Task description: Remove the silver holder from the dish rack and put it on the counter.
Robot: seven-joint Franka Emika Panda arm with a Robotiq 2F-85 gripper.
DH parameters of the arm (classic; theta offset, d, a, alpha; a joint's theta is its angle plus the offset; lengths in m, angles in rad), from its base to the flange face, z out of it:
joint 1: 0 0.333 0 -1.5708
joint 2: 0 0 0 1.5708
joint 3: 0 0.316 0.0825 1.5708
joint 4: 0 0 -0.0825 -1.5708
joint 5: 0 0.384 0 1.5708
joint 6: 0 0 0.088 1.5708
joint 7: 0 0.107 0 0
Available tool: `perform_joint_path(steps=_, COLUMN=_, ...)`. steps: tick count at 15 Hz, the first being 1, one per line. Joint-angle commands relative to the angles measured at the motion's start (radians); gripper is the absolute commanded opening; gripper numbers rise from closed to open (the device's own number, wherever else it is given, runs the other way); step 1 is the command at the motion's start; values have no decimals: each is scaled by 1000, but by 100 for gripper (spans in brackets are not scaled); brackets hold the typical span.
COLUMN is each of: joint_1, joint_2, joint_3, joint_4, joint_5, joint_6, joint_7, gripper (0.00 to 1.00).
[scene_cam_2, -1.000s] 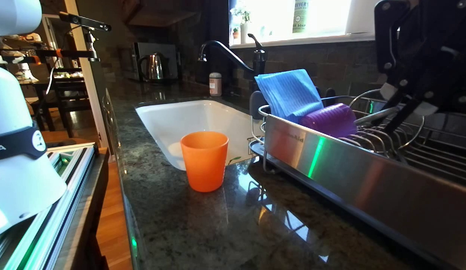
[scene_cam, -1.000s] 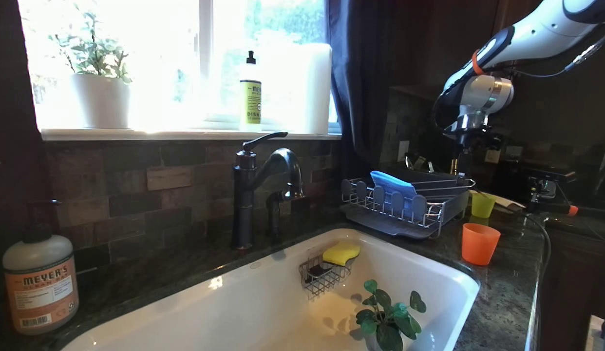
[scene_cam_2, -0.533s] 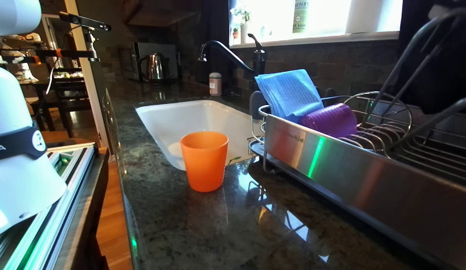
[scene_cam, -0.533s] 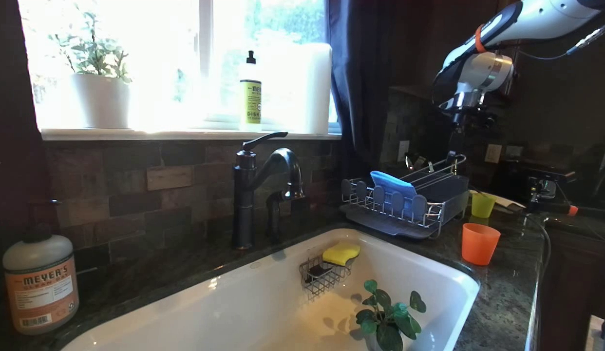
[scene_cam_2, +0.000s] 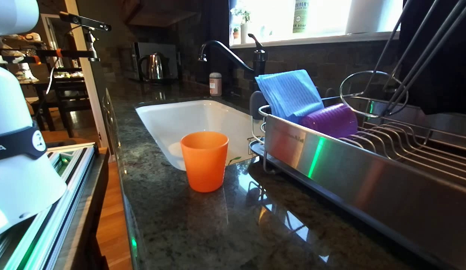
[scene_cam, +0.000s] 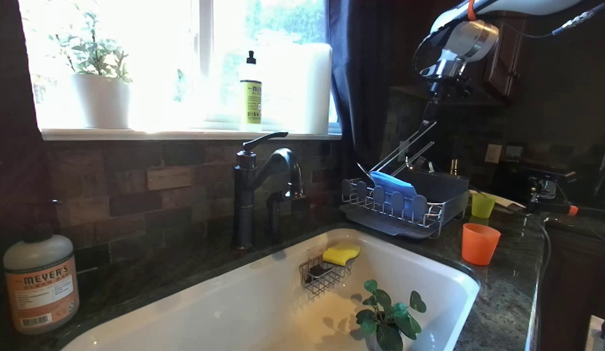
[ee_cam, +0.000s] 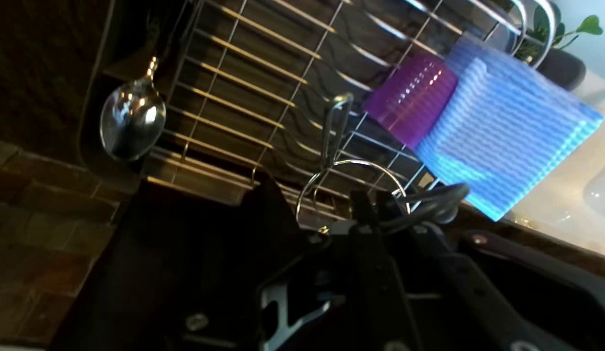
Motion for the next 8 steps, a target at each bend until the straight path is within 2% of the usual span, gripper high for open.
perform_joint_path(steps=1, joint_1=22, joint_2=4, joint_3=14, joint_4=75, joint_5=23, joint_6=21, joint_7=-4, gripper=2)
perform_joint_path(steps=4, joint_1=30, joint_2=-15, joint_3=14, joint_4=127, joint_5=-12, joint_6=-82, joint_7=2, gripper=2)
perform_joint_path(steps=8, joint_1=42, joint_2=-81, joint_3=-4, joint_4=186, joint_5=-155, joint_6=-353, joint_7=0, gripper=2)
